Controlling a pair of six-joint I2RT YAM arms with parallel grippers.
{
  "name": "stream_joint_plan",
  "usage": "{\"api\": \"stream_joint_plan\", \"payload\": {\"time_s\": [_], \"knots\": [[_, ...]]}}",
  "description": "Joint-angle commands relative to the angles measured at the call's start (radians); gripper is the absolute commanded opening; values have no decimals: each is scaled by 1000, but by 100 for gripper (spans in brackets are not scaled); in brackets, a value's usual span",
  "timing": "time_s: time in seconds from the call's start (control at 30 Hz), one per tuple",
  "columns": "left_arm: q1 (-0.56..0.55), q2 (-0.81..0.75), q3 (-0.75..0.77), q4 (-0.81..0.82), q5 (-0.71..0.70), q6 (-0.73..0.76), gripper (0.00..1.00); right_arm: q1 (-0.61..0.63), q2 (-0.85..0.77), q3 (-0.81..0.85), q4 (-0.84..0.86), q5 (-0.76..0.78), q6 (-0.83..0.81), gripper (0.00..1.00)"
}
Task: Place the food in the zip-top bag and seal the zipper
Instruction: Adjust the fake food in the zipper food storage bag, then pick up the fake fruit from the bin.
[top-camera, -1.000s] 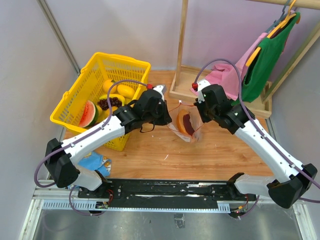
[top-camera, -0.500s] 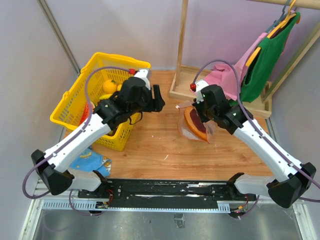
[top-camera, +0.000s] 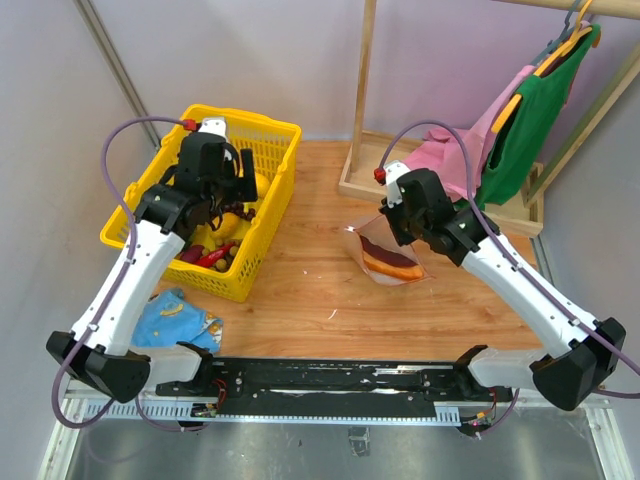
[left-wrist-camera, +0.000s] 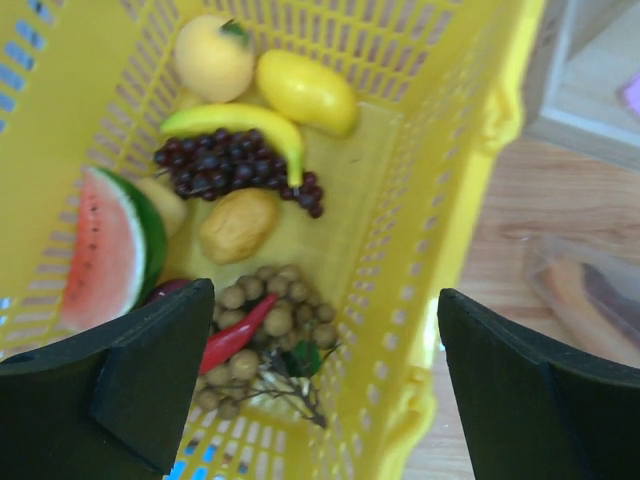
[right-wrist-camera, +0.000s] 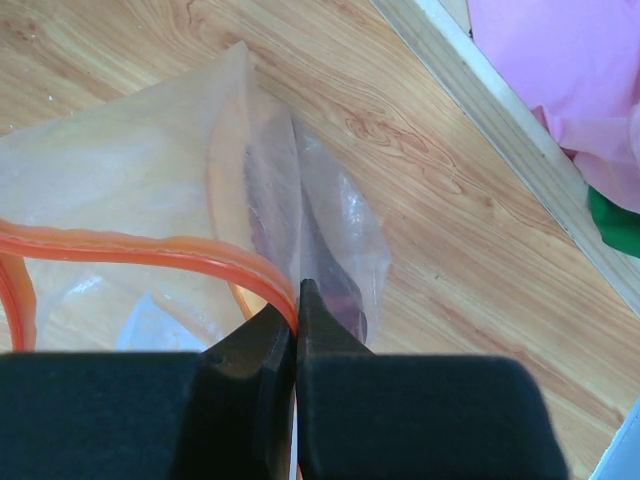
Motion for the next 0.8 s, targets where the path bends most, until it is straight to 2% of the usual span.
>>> {"api": "stream_joint_plan", "payload": {"time_s": [0.0, 0.1, 0.33, 0.77], "knots": [[91, 19, -27, -60, 11, 101, 98, 2, 8, -6, 30, -24, -18, 1], [170, 57, -60, -61, 19, 106, 98, 3, 8, -8, 30, -38, -19, 1], [291, 171, -126, 23, -98, 136, 98, 3, 1, -27, 39, -51, -21, 1], [303, 416, -261, 236, -399, 127, 98, 3, -1, -51, 50, -69, -19, 1]]}}
